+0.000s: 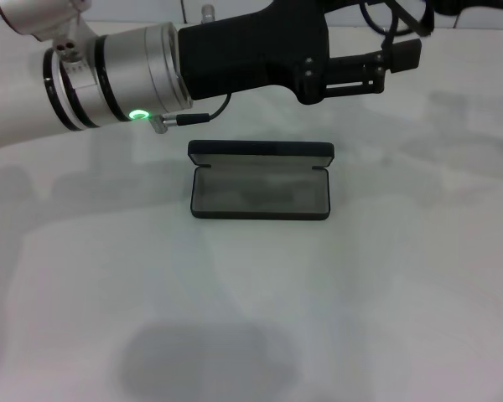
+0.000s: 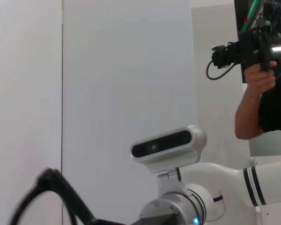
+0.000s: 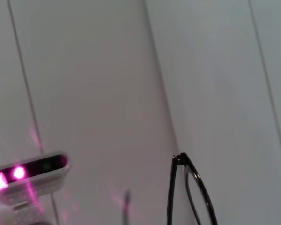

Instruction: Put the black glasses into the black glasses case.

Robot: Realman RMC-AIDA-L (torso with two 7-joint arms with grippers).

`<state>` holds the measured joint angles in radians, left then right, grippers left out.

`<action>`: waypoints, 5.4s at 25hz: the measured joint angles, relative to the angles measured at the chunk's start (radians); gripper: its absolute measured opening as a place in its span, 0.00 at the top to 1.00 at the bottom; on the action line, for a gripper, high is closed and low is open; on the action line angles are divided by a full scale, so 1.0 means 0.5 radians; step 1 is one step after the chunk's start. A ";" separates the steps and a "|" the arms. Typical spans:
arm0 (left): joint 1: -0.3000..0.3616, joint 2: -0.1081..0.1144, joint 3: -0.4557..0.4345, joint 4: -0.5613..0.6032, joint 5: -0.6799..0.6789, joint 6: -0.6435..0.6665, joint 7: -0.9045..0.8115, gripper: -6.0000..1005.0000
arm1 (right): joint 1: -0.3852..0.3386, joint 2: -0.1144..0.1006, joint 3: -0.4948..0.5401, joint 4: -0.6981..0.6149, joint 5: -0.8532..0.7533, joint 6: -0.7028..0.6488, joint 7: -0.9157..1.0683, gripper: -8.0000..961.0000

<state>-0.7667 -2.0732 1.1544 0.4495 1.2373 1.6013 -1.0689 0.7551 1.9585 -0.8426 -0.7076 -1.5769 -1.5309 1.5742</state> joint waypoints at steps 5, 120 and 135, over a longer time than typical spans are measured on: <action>0.000 -0.004 -0.002 0.000 0.000 0.000 0.002 0.21 | -0.004 -0.012 -0.021 0.001 -0.077 -0.045 0.050 0.87; 0.068 -0.021 -0.088 -0.005 0.130 -0.192 -0.080 0.21 | -0.010 0.124 -0.100 0.234 0.097 0.326 -0.579 0.87; 0.067 -0.015 -0.100 -0.003 0.126 -0.191 -0.073 0.21 | -0.017 0.109 -0.100 0.231 0.078 0.215 -0.596 0.87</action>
<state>-0.7333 -2.0809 1.1045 0.4479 1.3005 1.5057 -1.1055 0.7468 2.0131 -0.8927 -0.5922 -1.5378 -1.4234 1.2761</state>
